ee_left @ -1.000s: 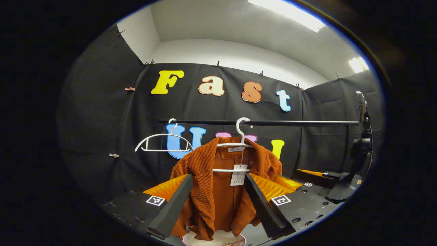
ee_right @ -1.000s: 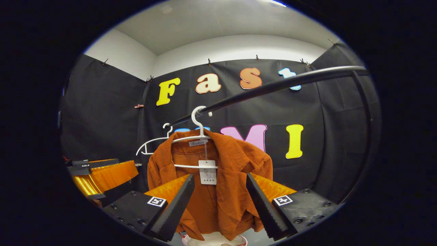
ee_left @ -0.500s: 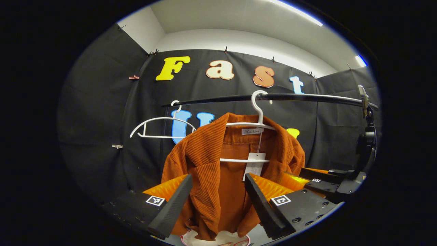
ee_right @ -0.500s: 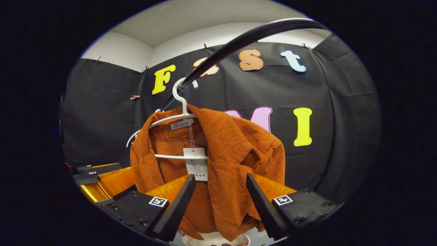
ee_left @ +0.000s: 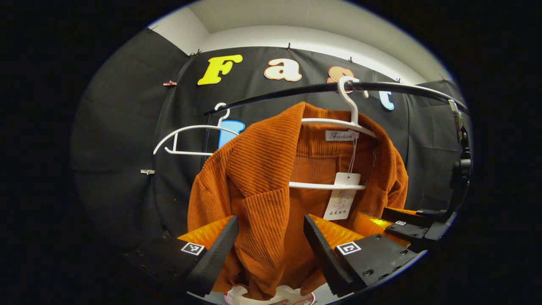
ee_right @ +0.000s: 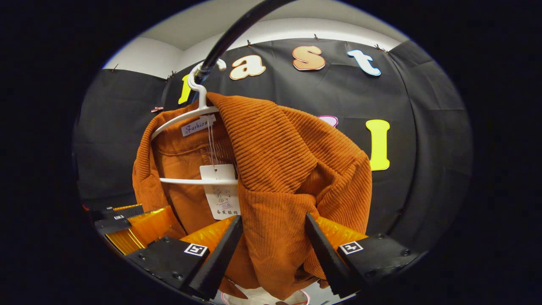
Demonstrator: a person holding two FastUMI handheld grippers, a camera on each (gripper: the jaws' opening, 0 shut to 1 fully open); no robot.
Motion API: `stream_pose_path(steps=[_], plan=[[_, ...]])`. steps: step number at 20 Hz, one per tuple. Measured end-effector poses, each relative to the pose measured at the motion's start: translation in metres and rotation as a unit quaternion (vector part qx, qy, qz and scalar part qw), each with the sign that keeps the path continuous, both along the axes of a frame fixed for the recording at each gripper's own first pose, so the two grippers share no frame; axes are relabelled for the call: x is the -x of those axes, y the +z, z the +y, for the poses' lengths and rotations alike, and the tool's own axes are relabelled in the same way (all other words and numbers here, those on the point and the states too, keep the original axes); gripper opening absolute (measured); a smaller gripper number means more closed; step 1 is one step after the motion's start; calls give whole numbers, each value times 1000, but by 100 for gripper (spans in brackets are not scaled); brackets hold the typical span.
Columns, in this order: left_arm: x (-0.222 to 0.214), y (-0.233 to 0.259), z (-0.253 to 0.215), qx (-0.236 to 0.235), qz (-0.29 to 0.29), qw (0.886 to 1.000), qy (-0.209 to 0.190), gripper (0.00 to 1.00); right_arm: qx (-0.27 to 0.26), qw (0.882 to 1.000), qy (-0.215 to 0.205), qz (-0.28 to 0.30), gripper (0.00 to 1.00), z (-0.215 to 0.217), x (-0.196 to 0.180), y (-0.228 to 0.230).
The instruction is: Grasp the clothes on the hanger with both hands and then place them into the laundry hamper below.
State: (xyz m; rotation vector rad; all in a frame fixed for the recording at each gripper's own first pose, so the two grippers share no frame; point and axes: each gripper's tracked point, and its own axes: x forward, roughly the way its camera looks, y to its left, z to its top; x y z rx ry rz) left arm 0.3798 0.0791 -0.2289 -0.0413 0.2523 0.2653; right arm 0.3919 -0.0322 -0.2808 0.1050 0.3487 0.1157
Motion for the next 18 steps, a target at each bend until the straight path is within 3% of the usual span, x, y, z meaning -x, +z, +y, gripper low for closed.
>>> stream_pose_path(steps=[5, 7, 9, 11, 12, 13, 18], plan=[[-20, -8, 14, 10, -6, 1000, 26, 97, 3, 1000, -8, 2, 96, 7, -28, -11], [-30, -6, 13, 22, -16, 1000, 12, 96, -3, 1000, -4, 7, 95, 8, -39, -17], [-42, -8, 2, 45, -18, 999, -25, 84, -10, 1000, -3, 7, 84, 1, -49, -16], [-36, -3, 22, 31, -12, 999, 0, 46, -2, 1000, -26, -6, 33, -25, -57, -10], [-37, -6, 25, 27, -9, 1000, -1, 28, -11, 1000, -17, -10, 8, -27, -63, -11], [-37, -6, 27, 23, -4, 1000, -3, 9, -19, 1000, -10, -9, 8, -32, -64, -10], [-28, 17, 50, -22, -13, 999, 19, 6, -45, 998, -19, -30, 8, -70, -61, 18]])
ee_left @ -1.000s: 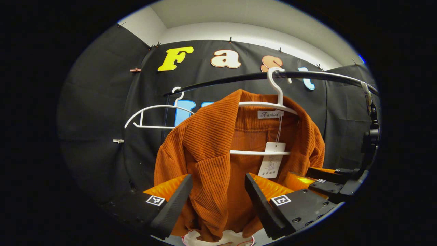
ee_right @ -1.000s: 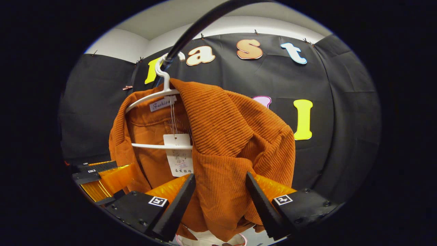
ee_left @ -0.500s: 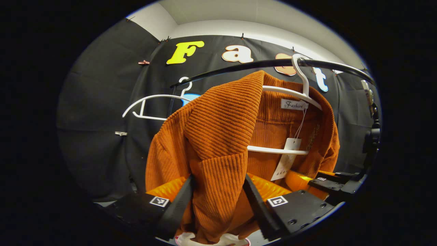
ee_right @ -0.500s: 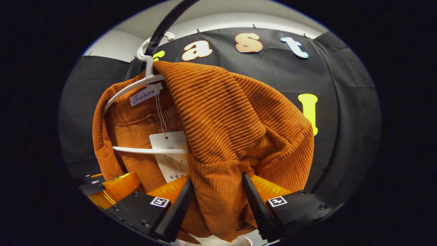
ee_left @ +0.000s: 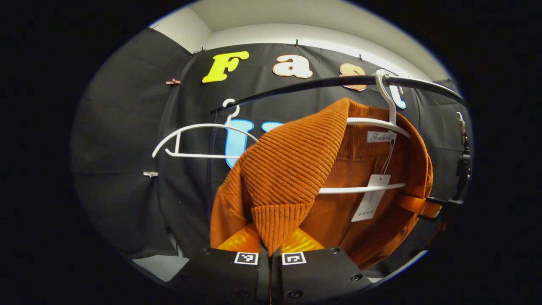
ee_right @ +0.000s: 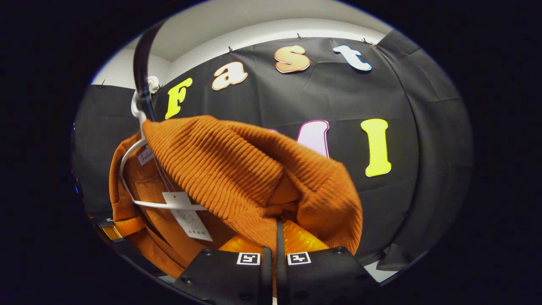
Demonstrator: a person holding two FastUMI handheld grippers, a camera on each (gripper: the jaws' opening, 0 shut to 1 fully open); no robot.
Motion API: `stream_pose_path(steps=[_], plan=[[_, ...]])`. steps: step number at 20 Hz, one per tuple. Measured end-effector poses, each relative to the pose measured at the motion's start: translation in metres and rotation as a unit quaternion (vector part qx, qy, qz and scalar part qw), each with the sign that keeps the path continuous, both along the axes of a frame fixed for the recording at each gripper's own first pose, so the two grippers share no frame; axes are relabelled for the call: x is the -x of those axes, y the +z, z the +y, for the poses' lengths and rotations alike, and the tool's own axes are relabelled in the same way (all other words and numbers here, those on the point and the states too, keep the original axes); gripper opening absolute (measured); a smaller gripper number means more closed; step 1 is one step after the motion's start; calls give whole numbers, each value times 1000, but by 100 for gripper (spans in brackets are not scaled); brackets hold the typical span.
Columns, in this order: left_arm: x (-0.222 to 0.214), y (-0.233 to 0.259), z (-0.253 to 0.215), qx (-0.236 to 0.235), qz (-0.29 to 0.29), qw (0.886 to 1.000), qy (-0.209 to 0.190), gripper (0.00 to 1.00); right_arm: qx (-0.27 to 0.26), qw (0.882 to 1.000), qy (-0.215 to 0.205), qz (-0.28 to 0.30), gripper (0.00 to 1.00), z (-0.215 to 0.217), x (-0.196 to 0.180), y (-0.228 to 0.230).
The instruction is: Grasp the clothes on the hanger with both hands and then place them into the laundry hamper below.
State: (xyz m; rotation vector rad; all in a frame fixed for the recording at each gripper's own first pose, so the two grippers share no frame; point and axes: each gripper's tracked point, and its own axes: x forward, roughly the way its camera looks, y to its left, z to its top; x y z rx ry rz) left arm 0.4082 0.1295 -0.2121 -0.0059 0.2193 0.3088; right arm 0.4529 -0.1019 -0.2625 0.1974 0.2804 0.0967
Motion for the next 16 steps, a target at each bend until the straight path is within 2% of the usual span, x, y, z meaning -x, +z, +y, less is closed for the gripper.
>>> stream_pose_path(steps=[5, 9, 10, 11, 15, 16], plan=[[9, 24, 25, -39, -12, 999, 19, 6, -5, 1000, 4, -6, 8, -15, 8, 18], [12, 48, 34, -75, -22, 997, 18, 4, -25, 999, 12, -17, 8, -22, 23, 38], [13, 55, 37, -83, -28, 996, 18, 6, -32, 999, 12, -23, 4, -23, 25, 43], [13, 63, 40, -90, -33, 995, 18, 6, -37, 999, 14, -27, 8, -23, 28, 48], [6, 93, 51, -115, -56, 992, 15, 4, -72, 996, 36, -44, 8, -19, 37, 66], [2, 97, 56, -116, -56, 992, 15, 6, -84, 995, 40, -45, 8, -20, 38, 69]])
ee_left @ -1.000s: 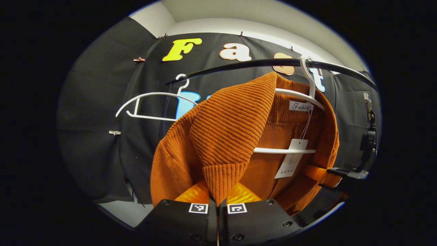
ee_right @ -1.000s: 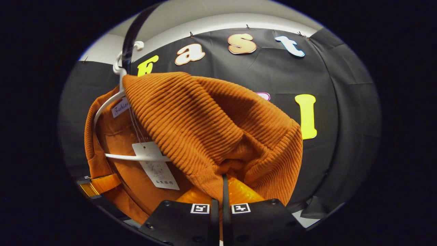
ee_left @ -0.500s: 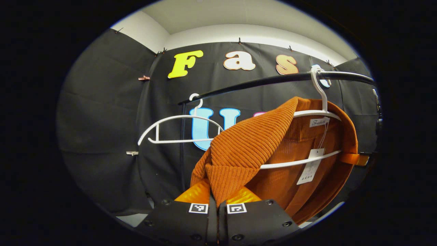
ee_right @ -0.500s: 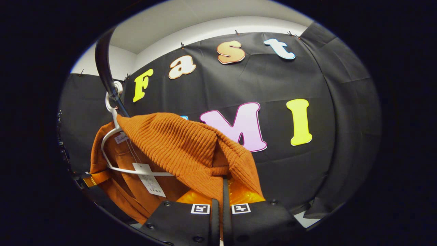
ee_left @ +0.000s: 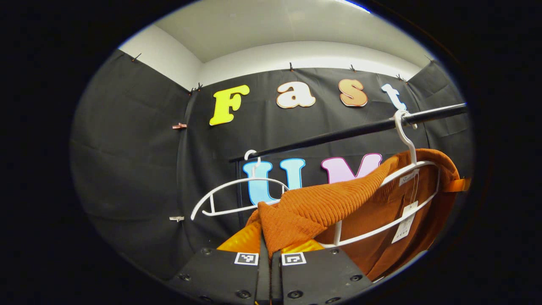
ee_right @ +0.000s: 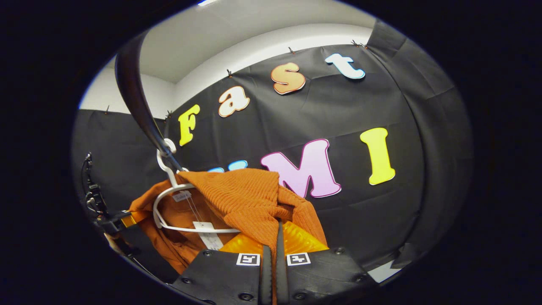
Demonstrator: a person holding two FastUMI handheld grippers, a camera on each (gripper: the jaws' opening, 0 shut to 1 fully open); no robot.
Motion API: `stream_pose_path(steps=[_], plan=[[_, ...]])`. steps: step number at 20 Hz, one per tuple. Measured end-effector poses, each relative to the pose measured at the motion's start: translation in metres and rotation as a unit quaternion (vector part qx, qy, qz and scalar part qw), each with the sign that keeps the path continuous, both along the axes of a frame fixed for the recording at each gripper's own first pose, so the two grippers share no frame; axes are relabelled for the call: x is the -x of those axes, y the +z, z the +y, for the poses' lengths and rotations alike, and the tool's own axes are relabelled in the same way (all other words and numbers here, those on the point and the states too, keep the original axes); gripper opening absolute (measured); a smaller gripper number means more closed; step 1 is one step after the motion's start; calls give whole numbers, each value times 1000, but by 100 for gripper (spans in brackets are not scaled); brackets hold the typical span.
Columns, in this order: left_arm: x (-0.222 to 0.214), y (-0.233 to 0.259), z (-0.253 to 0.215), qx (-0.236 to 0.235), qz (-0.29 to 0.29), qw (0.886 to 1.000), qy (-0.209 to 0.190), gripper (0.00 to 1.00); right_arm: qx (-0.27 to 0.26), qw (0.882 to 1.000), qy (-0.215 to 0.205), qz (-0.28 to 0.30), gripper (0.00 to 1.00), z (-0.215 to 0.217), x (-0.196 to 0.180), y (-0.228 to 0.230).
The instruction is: Grasp the clothes on the hanger with both hands and then place them into the laundry hamper below.
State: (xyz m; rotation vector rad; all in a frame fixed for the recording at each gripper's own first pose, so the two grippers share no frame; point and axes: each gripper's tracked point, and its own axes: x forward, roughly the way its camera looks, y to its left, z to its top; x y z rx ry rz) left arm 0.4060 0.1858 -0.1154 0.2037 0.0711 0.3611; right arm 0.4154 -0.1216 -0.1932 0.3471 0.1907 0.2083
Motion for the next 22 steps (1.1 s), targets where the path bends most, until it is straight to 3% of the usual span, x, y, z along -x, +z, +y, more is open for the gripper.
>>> stream_pose_path(steps=[1, 6, 9, 10, 11, 14, 15, 16, 20, 22], plan=[[-3, 4, 6, -1, 0, 1000, 2, 6, -6, 1000, 3, -2, 12, -1, 1, 4], [-24, 16, 23, -5, 0, 1000, -2, 6, -11, 999, 11, -37, 4, -6, -5, 30], [-35, 15, 23, -12, 7, 1000, -14, 4, -24, 997, 1, -71, 8, -16, -24, 58], [-38, 14, 23, -12, 10, 1000, -18, 4, -21, 996, -6, -82, 3, -19, -33, 64], [-39, 11, 23, -13, 15, 1000, -20, 6, -12, 996, -12, -87, 8, -25, -42, 67], [-45, -2, 23, -16, 34, 999, -30, 6, 25, 996, -26, -77, 8, -33, -63, 52], [-48, -8, 22, -16, 40, 998, -37, 6, 33, 997, -29, -70, 13, -37, -71, 46], [-50, -14, 21, -15, 46, 998, -42, 6, 37, 997, -30, -63, 8, -39, -77, 41], [-52, -37, 22, 0, 63, 997, -54, 4, 55, 998, -21, -17, 8, -43, -84, -4], [-48, -34, 20, 27, 34, 997, -66, 5, 1, 999, -17, -30, 8, -44, -80, 1]])
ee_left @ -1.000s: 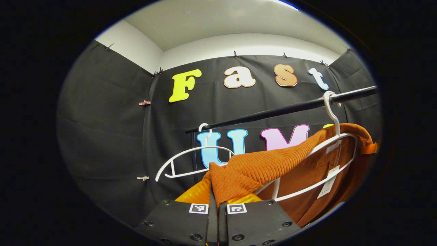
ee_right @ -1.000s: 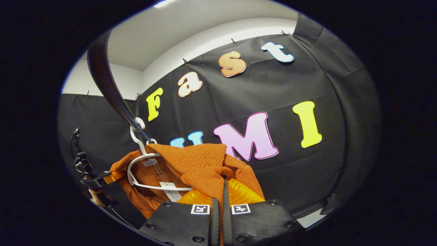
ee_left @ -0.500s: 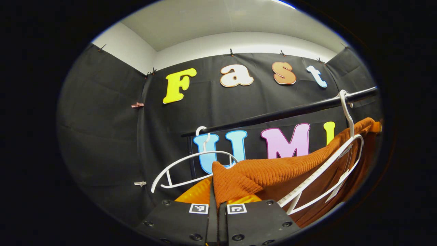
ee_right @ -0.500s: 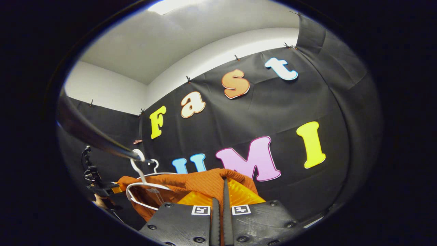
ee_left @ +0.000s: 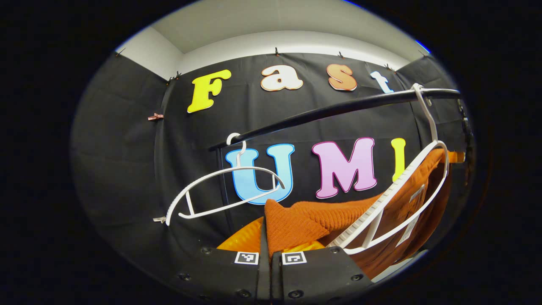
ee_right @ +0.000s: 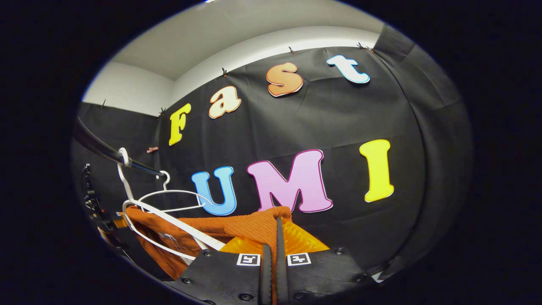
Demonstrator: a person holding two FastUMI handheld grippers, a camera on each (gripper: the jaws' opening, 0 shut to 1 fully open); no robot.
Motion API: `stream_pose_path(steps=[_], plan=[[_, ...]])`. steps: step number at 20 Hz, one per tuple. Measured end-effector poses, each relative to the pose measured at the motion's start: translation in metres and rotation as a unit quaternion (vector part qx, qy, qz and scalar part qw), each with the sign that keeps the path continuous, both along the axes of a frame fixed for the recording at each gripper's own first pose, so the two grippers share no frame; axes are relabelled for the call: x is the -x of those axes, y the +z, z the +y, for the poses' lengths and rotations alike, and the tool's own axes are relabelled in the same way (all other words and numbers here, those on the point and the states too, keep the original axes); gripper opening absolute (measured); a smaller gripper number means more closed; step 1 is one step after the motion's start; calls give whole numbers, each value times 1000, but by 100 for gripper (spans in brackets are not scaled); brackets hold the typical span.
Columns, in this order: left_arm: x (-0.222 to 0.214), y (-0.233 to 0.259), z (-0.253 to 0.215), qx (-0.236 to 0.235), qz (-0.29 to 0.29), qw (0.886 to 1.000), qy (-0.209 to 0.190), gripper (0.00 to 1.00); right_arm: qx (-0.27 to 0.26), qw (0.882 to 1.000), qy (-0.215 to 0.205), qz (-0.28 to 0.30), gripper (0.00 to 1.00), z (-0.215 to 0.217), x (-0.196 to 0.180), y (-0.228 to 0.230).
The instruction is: Grasp the clothes on the hanger with both hands and then place them into the laundry hamper below.
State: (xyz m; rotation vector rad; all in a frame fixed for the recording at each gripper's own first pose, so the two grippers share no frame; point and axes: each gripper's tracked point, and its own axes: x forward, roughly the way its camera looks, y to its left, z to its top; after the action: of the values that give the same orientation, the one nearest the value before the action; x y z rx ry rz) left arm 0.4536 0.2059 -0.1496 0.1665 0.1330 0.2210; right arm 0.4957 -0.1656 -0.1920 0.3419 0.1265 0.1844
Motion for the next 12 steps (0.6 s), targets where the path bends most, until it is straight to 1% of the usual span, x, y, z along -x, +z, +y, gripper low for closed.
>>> stream_pose_path(steps=[1, 2, 4, 5, 7, 8, 9, 10, 11, 12], plan=[[2, -1, -2, 22, -6, 1000, -8, 6, -19, 1000, 8, -1, 8, 0, 3, -2], [3, -3, -2, 40, -10, 999, -15, 6, -42, 999, 13, 5, 8, 0, 4, -10], [4, -4, -4, 71, -13, 997, -32, 5, -95, 995, 17, 13, 8, -3, 2, -11], [1, -5, -7, 83, -10, 996, -42, 5, -107, 994, 15, 19, 8, -6, -1, -12], [-8, -5, -2, 83, 11, 995, -48, 6, -92, 995, 22, 21, 8, -5, -11, -11], [-14, -4, -3, 92, 15, 994, -60, 4, -81, 996, 23, 22, 8, -5, -19, -9], [-21, -1, -5, 115, 14, 991, -73, 6, -82, 996, 25, 23, 8, -6, -26, -5], [-25, 5, -6, 136, 11, 987, -82, 6, -99, 994, 32, 23, 8, -5, -32, 0], [-31, 11, -5, 149, 7, 985, -89, 5, -127, 991, 43, 18, 8, -3, -39, 7], [-36, 14, -6, 156, 8, 983, -98, 6, -155, 986, 53, 19, 8, -2, -43, 7]])
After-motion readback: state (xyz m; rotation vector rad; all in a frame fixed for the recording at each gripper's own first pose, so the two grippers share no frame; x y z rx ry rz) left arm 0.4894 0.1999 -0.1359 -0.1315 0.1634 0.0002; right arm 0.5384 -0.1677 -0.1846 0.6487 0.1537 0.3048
